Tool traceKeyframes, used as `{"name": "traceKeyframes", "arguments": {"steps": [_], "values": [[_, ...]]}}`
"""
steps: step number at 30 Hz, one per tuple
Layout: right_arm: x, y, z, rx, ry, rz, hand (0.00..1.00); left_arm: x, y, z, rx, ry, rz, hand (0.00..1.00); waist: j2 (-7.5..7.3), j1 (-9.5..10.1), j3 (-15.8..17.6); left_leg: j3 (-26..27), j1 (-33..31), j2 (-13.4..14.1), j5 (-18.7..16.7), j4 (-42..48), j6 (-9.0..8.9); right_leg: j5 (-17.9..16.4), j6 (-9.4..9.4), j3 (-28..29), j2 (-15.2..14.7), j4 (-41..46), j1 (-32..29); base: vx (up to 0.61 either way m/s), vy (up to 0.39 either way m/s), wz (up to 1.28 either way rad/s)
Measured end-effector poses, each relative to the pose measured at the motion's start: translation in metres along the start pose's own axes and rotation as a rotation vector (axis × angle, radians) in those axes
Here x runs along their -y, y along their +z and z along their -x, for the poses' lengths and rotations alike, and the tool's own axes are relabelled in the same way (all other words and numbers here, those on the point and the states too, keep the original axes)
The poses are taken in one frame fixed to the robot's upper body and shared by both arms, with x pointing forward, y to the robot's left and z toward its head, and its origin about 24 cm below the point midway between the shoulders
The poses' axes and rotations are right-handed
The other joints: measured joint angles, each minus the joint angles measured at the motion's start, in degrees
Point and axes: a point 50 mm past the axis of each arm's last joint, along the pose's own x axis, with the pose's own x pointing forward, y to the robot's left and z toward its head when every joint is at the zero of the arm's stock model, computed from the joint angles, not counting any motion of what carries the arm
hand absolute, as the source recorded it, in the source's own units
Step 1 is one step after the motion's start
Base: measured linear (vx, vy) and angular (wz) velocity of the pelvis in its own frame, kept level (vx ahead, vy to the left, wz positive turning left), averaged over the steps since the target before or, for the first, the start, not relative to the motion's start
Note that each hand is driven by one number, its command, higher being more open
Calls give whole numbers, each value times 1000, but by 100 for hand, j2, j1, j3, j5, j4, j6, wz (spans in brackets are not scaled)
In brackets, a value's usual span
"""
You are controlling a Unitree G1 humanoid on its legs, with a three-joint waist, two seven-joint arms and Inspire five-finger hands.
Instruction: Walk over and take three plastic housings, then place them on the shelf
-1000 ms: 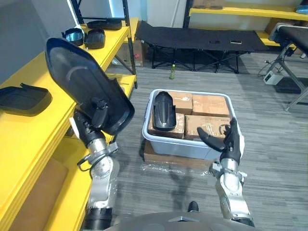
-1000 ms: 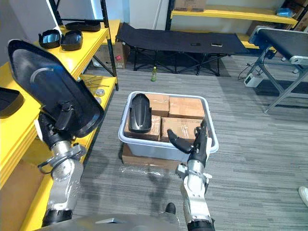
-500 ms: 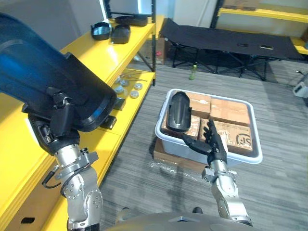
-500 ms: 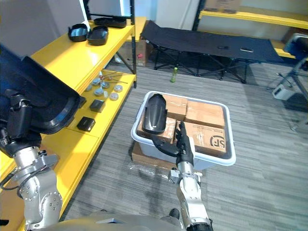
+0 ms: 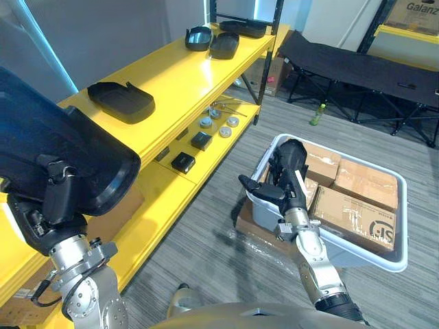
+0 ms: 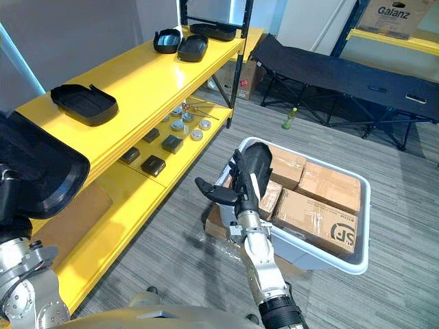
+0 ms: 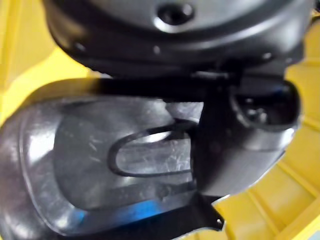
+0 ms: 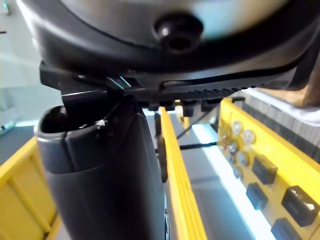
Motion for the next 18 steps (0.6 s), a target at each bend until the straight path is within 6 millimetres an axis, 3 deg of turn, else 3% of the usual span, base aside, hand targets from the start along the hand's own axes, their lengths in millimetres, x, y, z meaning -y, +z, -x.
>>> {"name": "traceKeyframes", "arguments": {"steps": [2, 6, 9, 10, 12, 14, 15, 18], "values": [[6, 1, 2, 12, -14, 20, 100, 11, -3, 0, -6, -75, 27, 0, 27, -79, 20, 256, -186, -86, 264, -8, 96, -37, 25, -423, -86, 5, 146, 15, 27, 104], [4, 3, 3, 37, -8, 65, 100, 15, -4, 0, -10, -100, 43, 0, 187, 96, 73, 223, -139, -95, 431, -217, 34, -166, 52, -604, -123, 177, 209, 5, 20, 39], [-2, 7, 1, 67, 5, 26, 100, 17, -2, -1, 11, -123, 53, 0, 189, 67, 70, 223, -118, -114, 428, -267, 27, -526, 98, -598, -269, 640, 170, -5, 6, 24], [-3, 10, 1, 83, 2, -14, 100, 18, -1, -2, 16, -138, 52, 0, 168, 51, 67, 215, -144, -144, 425, -247, 32, -720, 105, -466, -337, 906, 79, -2, 25, 60], [-4, 20, 1, 151, 0, -18, 100, 23, 0, -6, 25, -220, 45, 0, 64, -189, 106, -162, -297, -396, 406, -85, 85, -1426, 23, 515, -323, 1600, -218, -12, -7, 88], [0, 22, 2, 169, -14, -13, 100, 32, -2, -6, 19, -297, 55, 0, -1, -289, 84, -418, -328, -600, 464, -63, 68, -1736, -182, 1005, -322, 1927, -284, 21, -55, 81], [2, 22, 2, 172, -22, -12, 100, 36, -3, -7, 19, -323, 65, 0, -6, -289, 81, -460, -338, -640, 472, -66, 70, -1772, -237, 1089, -326, 1956, -272, 48, -34, 74], [7, 22, 2, 170, -28, -8, 100, 48, -3, -10, 34, -394, 101, 0, -17, -238, 79, -396, -383, -679, 673, -222, 102, -1708, -133, 1097, -319, 1910, -245, 15, -7, 45]]}}
